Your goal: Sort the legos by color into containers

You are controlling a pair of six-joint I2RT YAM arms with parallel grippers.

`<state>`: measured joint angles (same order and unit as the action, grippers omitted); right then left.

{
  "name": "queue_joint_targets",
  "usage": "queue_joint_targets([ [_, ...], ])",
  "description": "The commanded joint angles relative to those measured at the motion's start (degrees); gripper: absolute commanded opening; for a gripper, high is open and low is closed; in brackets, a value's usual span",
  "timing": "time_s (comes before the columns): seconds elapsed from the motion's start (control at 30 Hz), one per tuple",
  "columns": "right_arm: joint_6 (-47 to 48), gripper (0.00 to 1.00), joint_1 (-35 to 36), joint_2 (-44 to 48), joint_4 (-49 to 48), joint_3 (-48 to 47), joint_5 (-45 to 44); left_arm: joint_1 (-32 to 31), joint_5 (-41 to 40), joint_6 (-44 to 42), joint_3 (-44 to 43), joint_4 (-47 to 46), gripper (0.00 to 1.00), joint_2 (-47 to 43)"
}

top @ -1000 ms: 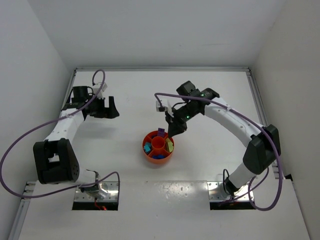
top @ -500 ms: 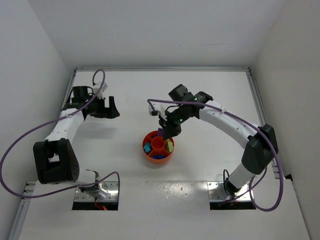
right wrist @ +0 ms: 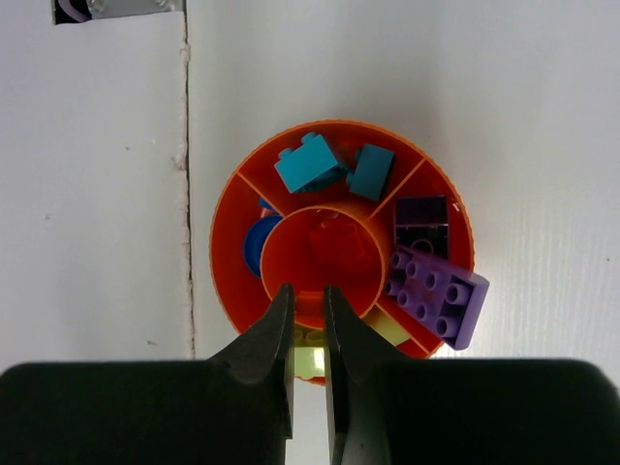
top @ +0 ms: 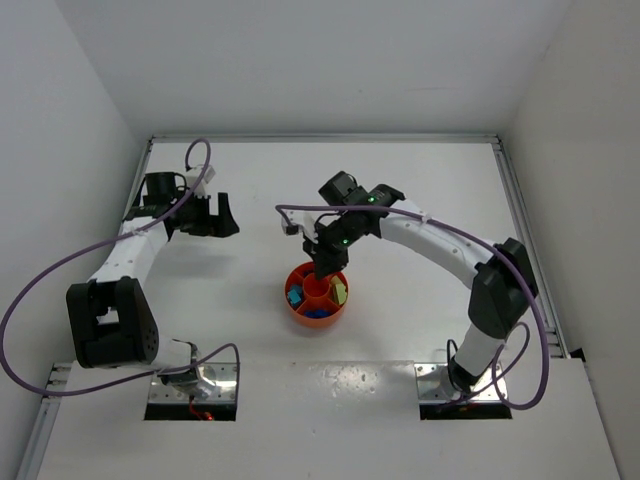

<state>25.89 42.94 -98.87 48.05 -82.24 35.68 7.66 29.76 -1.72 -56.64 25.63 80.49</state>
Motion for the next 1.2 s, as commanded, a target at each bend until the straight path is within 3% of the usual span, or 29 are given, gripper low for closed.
queue_joint_targets([
  [0.0, -0.5, 0.03, 1.1, -0.1, -2.0, -2.6, -1.1, 0.8, 0.6, -1.4, 0.1, -0.8, 1.00, -1.0],
  [0.5, -0.5, 0.08, 3.4, -1.1, -1.5, -2.6, -3.9, 0.8, 0.6, -1.9, 0.1, -0.3, 1.00, -1.0],
  [0.93, -0.5, 0.38, 3.4, -1.2, -2.0, -2.5, -5.6, 0.8, 1.1, -2.4, 0.1, -0.3, 1.00, -1.0],
  [1.17, -0.5, 0.40, 3.4, -0.6, -2.0, -2.0, -6.2, 0.8, 1.6, -2.4, 0.1, -0.3, 1.00, -1.0],
])
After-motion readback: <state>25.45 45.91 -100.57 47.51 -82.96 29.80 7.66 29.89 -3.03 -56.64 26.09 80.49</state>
